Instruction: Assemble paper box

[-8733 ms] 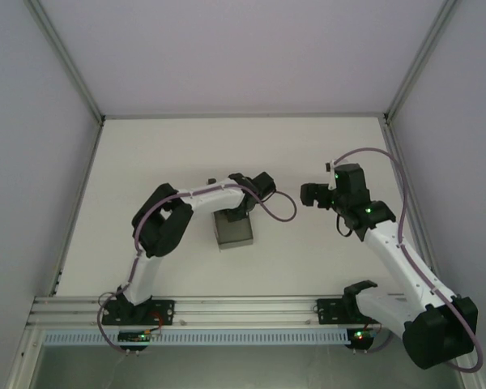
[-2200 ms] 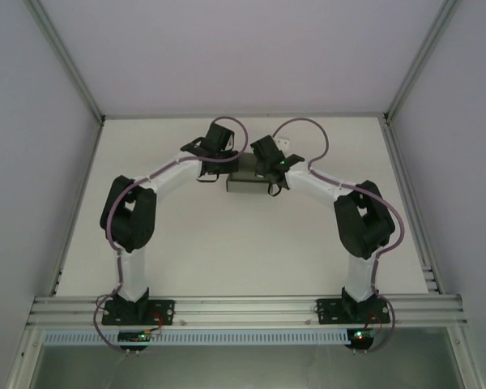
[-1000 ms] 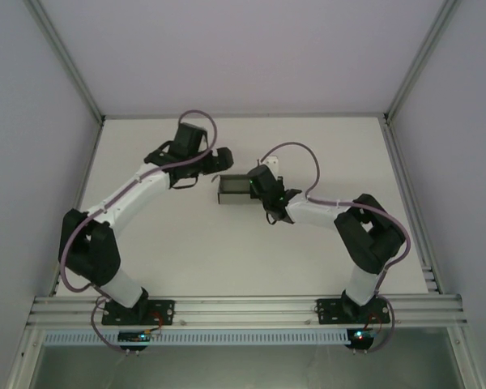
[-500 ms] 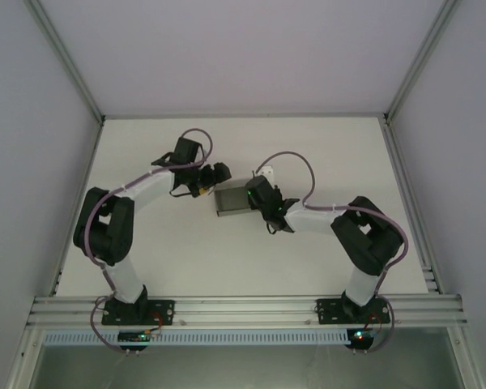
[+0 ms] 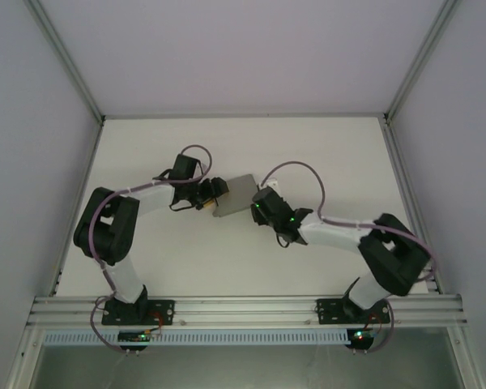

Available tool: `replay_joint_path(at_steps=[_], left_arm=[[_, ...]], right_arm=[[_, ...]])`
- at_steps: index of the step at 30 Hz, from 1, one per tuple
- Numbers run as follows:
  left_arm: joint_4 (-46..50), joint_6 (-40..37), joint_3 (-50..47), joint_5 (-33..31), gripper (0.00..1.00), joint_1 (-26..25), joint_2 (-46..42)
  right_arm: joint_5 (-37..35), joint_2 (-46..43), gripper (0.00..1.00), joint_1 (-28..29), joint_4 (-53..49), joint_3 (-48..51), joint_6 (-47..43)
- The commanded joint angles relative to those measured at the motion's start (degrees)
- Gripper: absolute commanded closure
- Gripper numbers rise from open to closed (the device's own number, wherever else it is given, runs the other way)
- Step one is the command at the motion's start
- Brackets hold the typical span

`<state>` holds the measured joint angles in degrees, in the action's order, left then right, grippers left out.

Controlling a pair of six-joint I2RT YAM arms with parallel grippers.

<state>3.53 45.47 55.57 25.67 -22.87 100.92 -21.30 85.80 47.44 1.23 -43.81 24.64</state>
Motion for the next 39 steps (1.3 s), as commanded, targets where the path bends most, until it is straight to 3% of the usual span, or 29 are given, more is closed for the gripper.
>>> replay_joint_path(at_steps=[1, 7, 9, 14, 17, 22, 27, 33, 39], left_arm=[[0.7, -1.7, -1.1, -1.5, 0.33, -0.1, 0.5], [-0.1, -3.6, 0.4, -0.9, 0.40, 0.0, 3.7], [-1.0, -4.6, 0.4, -0.2, 0.44, 0.3, 4.8], [-8.7, -3.8, -1.4, 8.5, 0.57, 2.3, 7.7], [-11.3, -4.9, -2.3, 10.5, 0.58, 2.9, 8.0], [-16.1, -2.9, -3.2, 16.0, 0.69, 4.6, 10.5], [-21.9, 0.0, -5.2, 19.6, 0.71, 6.2, 12.3], [-26.9, 2.1, -7.0, 22.6, 0.72, 8.2, 13.6], [-26.0, 0.1, -6.4, 24.4, 0.72, 8.9, 14.9]], right_arm=[[3.7, -7.1, 0.33, -1.2, -6.4, 3.9, 1.5], [14.3, -15.9, 0.01, -8.6, -6.7, 7.5, 0.7], [19.1, -16.4, 0.01, -11.8, -5.4, 7.0, 0.2], [30.6, -12.8, 0.01, -18.9, -5.3, 2.9, -0.3], [33.6, -9.2, 0.01, -20.4, -7.3, -1.0, -0.2], [41.2, -1.9, 0.01, -22.8, -4.4, -4.1, 6.0], [51.9, 5.4, 0.01, -26.5, -2.4, -7.3, 9.5], [58.0, 13.4, 0.02, -27.7, -3.7, -12.9, 11.1], [66.6, 21.8, 0.11, -27.9, 3.3, -17.4, 17.0]])
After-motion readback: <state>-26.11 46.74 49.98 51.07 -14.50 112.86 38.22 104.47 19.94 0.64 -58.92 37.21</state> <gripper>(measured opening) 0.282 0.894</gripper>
